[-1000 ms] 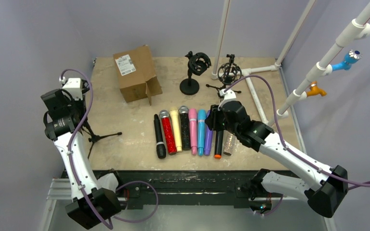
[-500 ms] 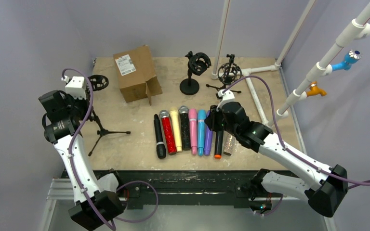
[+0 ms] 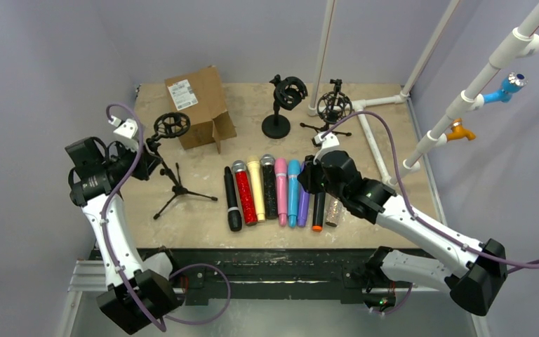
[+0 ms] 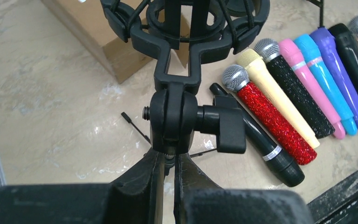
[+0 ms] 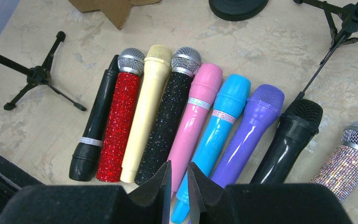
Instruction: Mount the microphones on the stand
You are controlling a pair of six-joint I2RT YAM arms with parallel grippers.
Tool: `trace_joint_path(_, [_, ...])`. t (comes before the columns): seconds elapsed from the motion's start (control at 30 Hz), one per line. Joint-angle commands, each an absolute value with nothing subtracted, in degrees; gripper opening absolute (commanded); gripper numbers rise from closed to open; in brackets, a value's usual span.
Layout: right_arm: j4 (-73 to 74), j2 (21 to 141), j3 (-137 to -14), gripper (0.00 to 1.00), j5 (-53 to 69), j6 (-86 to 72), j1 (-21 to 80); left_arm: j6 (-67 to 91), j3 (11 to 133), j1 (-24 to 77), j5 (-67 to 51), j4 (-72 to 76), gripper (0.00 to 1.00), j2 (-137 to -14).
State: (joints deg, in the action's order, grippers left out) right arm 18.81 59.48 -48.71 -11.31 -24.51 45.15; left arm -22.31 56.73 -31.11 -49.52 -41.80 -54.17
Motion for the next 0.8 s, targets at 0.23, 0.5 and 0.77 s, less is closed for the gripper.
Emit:
trace_joint_path(0.23, [16.97,60.13,-49.50,0.21,-15.93,-24.61,47.49,-48.22,59.76,-31.35,-63.36,-52.29,0.00,-60.55])
trace_joint_path(0.5, [17.09,60.62,-50.08,0.21,-17.22,-24.70,48.72,-57.19,62.91,-31.48,-62.45,-62.20,0.15,-61.84])
trace_joint_path(0.77, [16.55,61.17,-50.45,0.21,-17.44,-24.45,49.21,-41.26,65.76,-31.79,-56.06,-58.39,0.82,-54.09])
